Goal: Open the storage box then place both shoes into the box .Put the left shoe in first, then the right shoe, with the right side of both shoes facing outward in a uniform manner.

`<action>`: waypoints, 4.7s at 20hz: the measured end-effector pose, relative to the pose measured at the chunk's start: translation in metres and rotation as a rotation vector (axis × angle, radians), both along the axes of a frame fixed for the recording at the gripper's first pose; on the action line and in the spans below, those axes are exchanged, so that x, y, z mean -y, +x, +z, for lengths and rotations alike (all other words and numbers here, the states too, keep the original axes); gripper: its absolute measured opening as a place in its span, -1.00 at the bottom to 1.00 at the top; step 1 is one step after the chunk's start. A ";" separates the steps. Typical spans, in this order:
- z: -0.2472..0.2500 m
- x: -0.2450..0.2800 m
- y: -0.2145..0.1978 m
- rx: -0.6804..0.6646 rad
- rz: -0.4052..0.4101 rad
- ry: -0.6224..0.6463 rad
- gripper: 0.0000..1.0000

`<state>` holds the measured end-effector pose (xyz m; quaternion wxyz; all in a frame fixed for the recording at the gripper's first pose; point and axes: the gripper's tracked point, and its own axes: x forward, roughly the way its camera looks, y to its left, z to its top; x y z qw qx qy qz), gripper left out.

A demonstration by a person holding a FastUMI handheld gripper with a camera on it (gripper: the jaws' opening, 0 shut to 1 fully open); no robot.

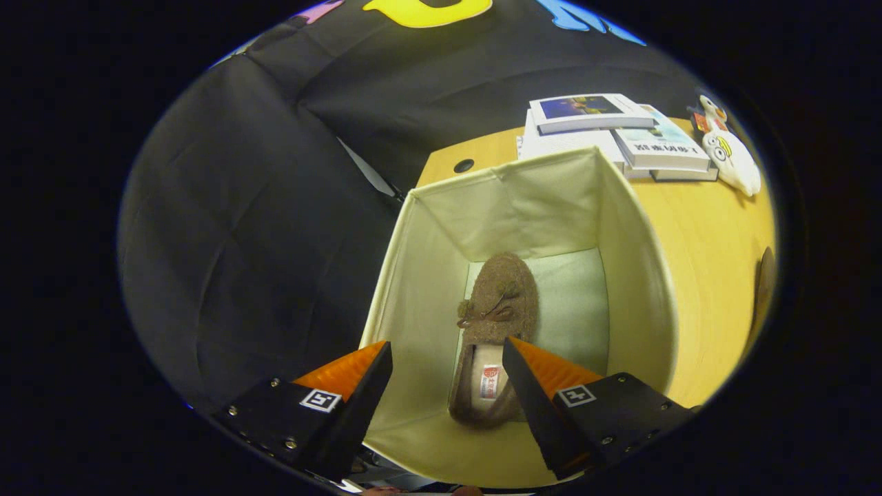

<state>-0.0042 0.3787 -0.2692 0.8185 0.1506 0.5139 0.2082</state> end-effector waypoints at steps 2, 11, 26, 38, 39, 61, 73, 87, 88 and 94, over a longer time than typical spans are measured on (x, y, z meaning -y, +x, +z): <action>0.022 0.010 0.000 0.049 0.017 0.020 0.95; 0.087 0.111 0.011 0.270 0.008 -0.055 0.95; 0.074 0.345 0.008 0.362 -0.203 -0.272 0.95; 0.001 0.456 -0.019 0.291 -0.260 -0.396 0.96; -0.005 0.462 -0.020 0.285 -0.259 -0.408 0.95; -0.093 0.500 -0.046 0.071 -0.249 -0.444 0.64; -0.076 0.480 -0.039 0.001 -0.419 -0.421 -0.88; 0.005 0.384 -0.005 0.050 -0.471 -0.300 -0.88; 0.010 0.376 -0.003 0.058 -0.464 -0.299 -0.88; 0.044 0.315 0.011 0.094 -0.442 -0.245 -0.88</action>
